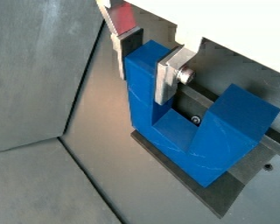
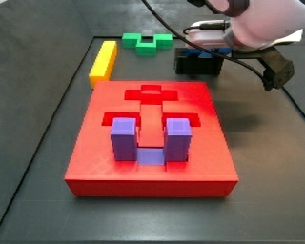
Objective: Pick up the blue object. Move up. Place the blue object on the fixture. Regrasp the blue object. Move to above the board. Insert the blue object.
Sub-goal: Regrasp the blue object.
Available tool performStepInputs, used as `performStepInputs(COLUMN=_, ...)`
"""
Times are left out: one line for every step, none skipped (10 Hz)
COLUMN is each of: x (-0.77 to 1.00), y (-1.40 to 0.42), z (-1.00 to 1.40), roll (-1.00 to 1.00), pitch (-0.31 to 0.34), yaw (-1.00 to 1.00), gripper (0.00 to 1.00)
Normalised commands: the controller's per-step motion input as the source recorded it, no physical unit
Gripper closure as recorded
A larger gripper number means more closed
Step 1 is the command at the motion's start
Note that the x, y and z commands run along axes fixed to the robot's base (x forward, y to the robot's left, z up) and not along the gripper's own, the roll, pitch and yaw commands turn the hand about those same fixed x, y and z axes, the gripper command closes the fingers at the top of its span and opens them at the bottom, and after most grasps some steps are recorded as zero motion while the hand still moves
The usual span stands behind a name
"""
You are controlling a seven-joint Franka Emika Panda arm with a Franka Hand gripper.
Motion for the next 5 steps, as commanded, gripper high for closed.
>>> performStepInputs(x=0.0, y=0.0, z=0.0, roll=0.0, pitch=0.0, yaw=0.0, gripper=1.0)
performStepInputs(x=0.0, y=0.0, z=0.0, roll=0.0, pitch=0.0, yaw=0.0, gripper=1.0)
performStepInputs(x=0.0, y=0.0, z=0.0, roll=0.0, pitch=0.0, yaw=0.0, gripper=1.0)
performStepInputs(x=0.0, y=0.0, z=0.0, roll=0.0, pitch=0.0, yaw=0.0, gripper=1.0)
performStepInputs(x=0.0, y=0.0, z=0.0, roll=0.0, pitch=0.0, yaw=0.0, gripper=1.0)
